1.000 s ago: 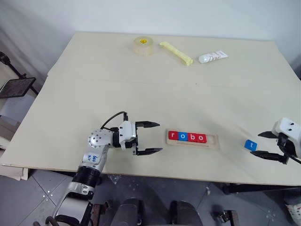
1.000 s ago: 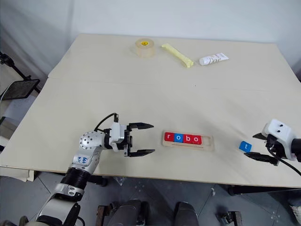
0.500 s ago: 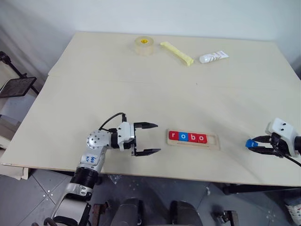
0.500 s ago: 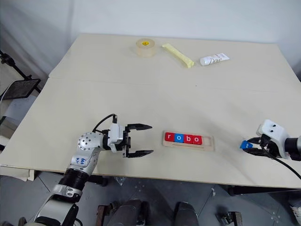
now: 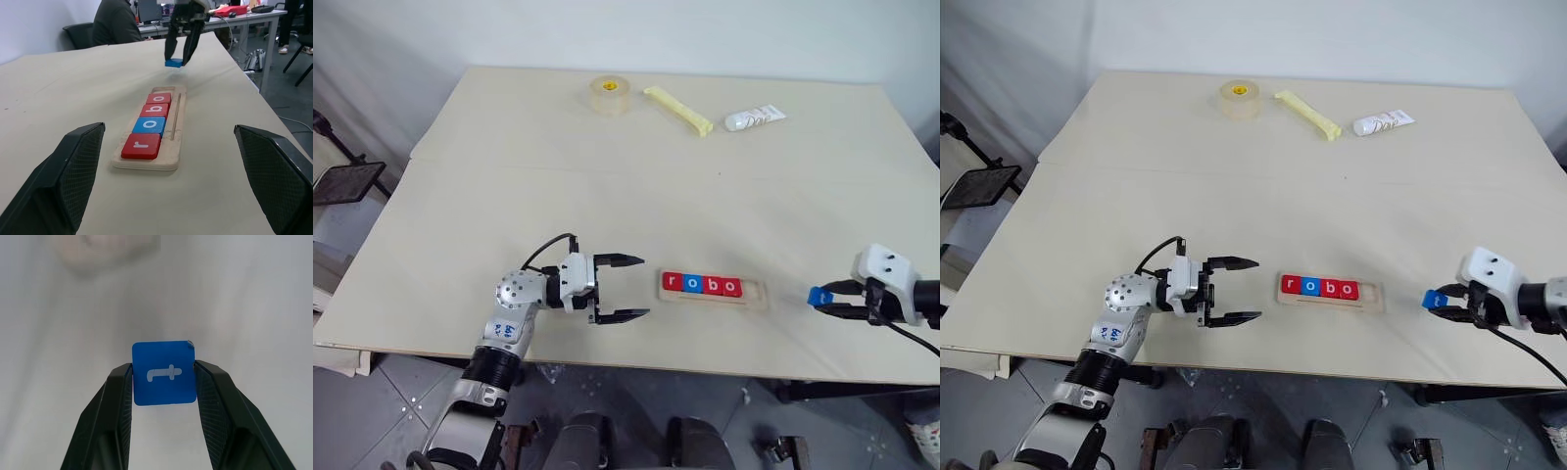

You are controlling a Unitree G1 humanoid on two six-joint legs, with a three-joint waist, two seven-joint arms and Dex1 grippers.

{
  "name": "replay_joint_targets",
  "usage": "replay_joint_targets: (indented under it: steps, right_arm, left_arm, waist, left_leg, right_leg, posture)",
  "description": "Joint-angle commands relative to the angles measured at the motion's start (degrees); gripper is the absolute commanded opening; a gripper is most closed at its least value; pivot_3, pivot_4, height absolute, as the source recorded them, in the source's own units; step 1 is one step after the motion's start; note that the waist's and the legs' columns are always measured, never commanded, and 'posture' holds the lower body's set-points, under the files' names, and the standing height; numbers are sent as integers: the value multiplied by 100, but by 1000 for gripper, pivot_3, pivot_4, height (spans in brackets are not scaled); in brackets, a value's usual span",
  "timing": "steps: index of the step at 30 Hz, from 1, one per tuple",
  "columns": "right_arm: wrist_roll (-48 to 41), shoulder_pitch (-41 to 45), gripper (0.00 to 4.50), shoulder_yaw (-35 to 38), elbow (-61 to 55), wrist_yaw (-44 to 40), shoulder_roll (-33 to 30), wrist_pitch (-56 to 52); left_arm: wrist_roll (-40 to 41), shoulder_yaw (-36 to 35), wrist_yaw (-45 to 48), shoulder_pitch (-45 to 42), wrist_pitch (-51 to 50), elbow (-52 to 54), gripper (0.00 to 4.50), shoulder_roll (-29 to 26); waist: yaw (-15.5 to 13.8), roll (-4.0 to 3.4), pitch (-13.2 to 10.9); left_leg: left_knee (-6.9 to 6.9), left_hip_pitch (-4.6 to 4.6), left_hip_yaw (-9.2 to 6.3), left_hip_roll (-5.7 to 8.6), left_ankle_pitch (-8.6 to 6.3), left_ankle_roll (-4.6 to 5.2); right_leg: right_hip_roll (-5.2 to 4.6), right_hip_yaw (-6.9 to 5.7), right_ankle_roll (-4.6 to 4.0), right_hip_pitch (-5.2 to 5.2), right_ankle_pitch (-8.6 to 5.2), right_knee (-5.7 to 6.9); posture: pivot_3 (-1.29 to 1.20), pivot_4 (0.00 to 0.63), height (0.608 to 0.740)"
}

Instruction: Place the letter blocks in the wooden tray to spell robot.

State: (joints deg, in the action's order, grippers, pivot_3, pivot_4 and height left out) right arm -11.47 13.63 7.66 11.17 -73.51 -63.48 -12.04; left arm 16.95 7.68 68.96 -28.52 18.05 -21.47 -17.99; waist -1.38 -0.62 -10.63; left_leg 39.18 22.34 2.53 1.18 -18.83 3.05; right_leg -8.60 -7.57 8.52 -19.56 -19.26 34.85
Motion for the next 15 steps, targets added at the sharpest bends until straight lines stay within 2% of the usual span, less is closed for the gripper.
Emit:
replay_joint_targets:
  steps: [1, 6, 15]
  right_arm:
    - [70, 250, 1450, -86, -438, 113, -92, -176]
    - [195, 796, 1450, -700, -796, 5, 92, -518]
    - [647, 1633, 1450, -1566, -362, -287, 278, -242]
  left_arm:
    - [14, -30, 78, -133, 182, -83, 4500, 28]
    - [6, -19, 109, -196, 283, -195, 4500, 71]
    - [3, -22, 74, -29, 337, -44, 4500, 53]
  waist:
    - [-2, 0, 0]
    - [-11, 0, 0]
    - [0, 0, 0]
  left_leg:
    - [0, 0, 0, 1, 0, 0]
    - [0, 2, -3, 3, 0, 0]
    - [0, 5, -6, 3, 0, 0]
  right_leg:
    - [0, 0, 0, 1, 0, 0]
    - [-1, -1, 0, 0, 0, -1]
    - [-1, -4, 0, -3, 0, 1]
  posture:
    - [0, 150, 740]
    - [0, 150, 740]
    - [0, 150, 740]
